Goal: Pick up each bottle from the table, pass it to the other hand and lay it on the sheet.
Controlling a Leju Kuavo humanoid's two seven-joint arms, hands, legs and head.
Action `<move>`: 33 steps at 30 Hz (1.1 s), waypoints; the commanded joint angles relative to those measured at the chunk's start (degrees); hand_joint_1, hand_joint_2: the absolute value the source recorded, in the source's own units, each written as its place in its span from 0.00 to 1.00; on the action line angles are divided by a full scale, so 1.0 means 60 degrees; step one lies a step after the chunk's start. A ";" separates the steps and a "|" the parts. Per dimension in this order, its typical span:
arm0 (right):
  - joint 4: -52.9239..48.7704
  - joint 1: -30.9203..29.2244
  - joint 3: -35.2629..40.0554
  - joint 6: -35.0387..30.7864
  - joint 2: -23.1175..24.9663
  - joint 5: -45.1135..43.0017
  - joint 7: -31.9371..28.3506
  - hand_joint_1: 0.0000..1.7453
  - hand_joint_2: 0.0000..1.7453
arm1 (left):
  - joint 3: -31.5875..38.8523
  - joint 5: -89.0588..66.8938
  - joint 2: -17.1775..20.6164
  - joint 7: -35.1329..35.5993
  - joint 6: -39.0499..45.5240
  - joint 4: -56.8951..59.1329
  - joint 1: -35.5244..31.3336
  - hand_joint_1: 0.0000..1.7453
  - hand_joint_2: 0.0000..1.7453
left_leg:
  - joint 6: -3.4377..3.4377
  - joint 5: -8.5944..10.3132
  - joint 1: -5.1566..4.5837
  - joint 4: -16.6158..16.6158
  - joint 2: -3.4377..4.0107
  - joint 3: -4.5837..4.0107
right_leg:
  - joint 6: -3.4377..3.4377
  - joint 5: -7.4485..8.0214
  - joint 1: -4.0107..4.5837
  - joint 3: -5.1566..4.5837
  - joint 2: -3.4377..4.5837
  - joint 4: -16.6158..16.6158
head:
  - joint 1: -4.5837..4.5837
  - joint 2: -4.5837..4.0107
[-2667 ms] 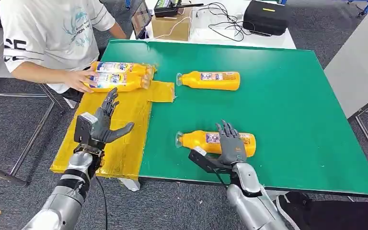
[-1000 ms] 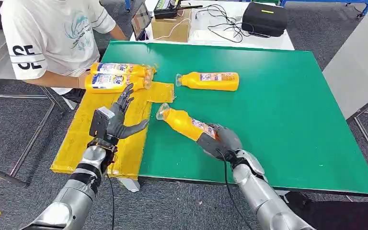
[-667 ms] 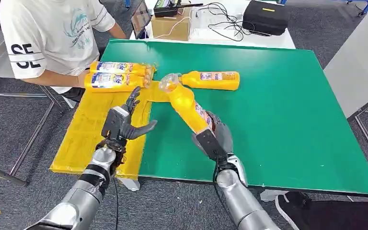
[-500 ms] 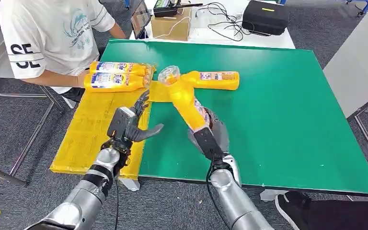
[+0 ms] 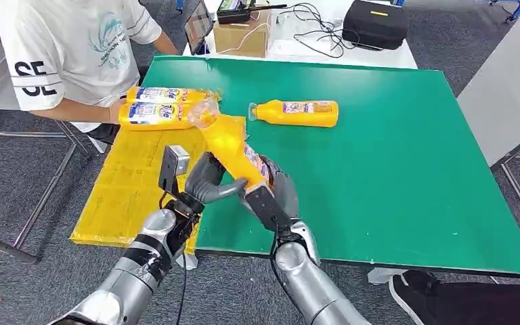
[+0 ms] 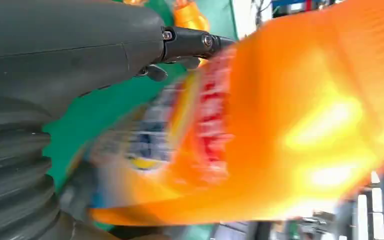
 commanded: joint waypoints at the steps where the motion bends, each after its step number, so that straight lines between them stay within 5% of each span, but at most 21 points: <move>1: 0.1418 -0.0499 0.0670 0.0097 0.0045 0.0219 0.0179 1.00 1.00 | -0.0249 0.0393 0.0097 0.0132 0.0021 -0.0516 -0.0054 0.00 1.00 | -0.0012 -0.0016 0.0010 0.0001 0.0004 0.0030 | -0.0014 -0.0014 0.0012 0.0032 -0.0001 -0.0003 | 0.0000 0.0003; 14: 0.2055 -0.0563 0.0808 0.0315 -0.0031 0.0458 0.0483 1.00 1.00 | -0.0715 -0.0211 0.0284 -0.0404 0.0107 -0.1152 0.0213 0.00 1.00 | -0.0014 -0.0022 0.0012 0.0000 0.0001 0.0040 | -0.0018 -0.0021 0.0013 0.0042 -0.0003 -0.0002 | 0.0000 0.0000; 15: 0.2126 -0.0620 0.0782 0.0391 -0.0059 0.0428 0.0432 1.00 1.00 | -0.0782 -0.0151 0.0330 -0.0504 -0.0172 -0.1217 0.0242 1.00 1.00 | -0.0009 -0.0010 0.0006 -0.0004 0.0000 0.0022 | -0.0011 -0.0010 0.0007 0.0024 -0.0003 -0.0007 | 0.0000 0.0003; 21: 0.1708 -0.0766 0.0427 0.0275 -0.0172 0.0300 0.0340 1.00 1.00 | -0.0481 0.0205 0.0357 -0.0349 -0.0660 -0.0697 0.0181 1.00 1.00 | -0.0016 -0.0026 0.0014 0.0006 0.0004 0.0045 | -0.0020 -0.0024 0.0016 0.0048 -0.0003 0.0000 | 0.0000 0.0000; 22: 0.1645 -0.0786 0.0374 0.0277 -0.0171 0.0280 0.0373 0.82 1.00 | -0.0469 0.0155 0.0385 -0.0436 -0.0666 -0.0640 0.0172 1.00 1.00 | -0.0020 -0.0033 0.0018 0.0008 0.0003 0.0058 | -0.0024 -0.0032 0.0020 0.0060 -0.0007 0.0002 | 0.0000 0.0000; 23: 0.1597 -0.0816 0.0330 0.0226 -0.0156 0.0277 0.0365 0.35 1.00 | -0.0437 0.0070 0.0407 -0.0639 -0.0638 -0.0644 0.0186 1.00 1.00 | -0.0019 -0.0030 0.0017 0.0011 -0.0009 0.0052 | -0.0024 -0.0033 0.0019 0.0057 -0.0018 0.0005 | 0.0000 0.0000; 24: 0.1550 -0.0836 0.0287 0.0173 -0.0134 0.0264 0.0329 0.00 1.00 | -0.0348 0.0119 0.0425 -0.0635 -0.0680 -0.0589 0.0194 1.00 1.00 | -0.0025 -0.0044 0.0025 0.0018 -0.0002 0.0070 | -0.0031 -0.0043 0.0028 0.0074 -0.0012 0.0010 | -0.0004 0.0000; 33: 0.1182 -0.0660 -0.0083 -0.0017 -0.0321 0.0108 0.0244 0.00 1.00 | 0.0201 0.0322 0.0515 -0.0437 -0.0791 -0.0400 0.0174 1.00 1.00 | -0.0011 -0.0013 0.0007 -0.0004 0.0002 0.0030 | -0.0013 -0.0013 0.0008 0.0029 -0.0003 -0.0005 | 0.0000 0.0000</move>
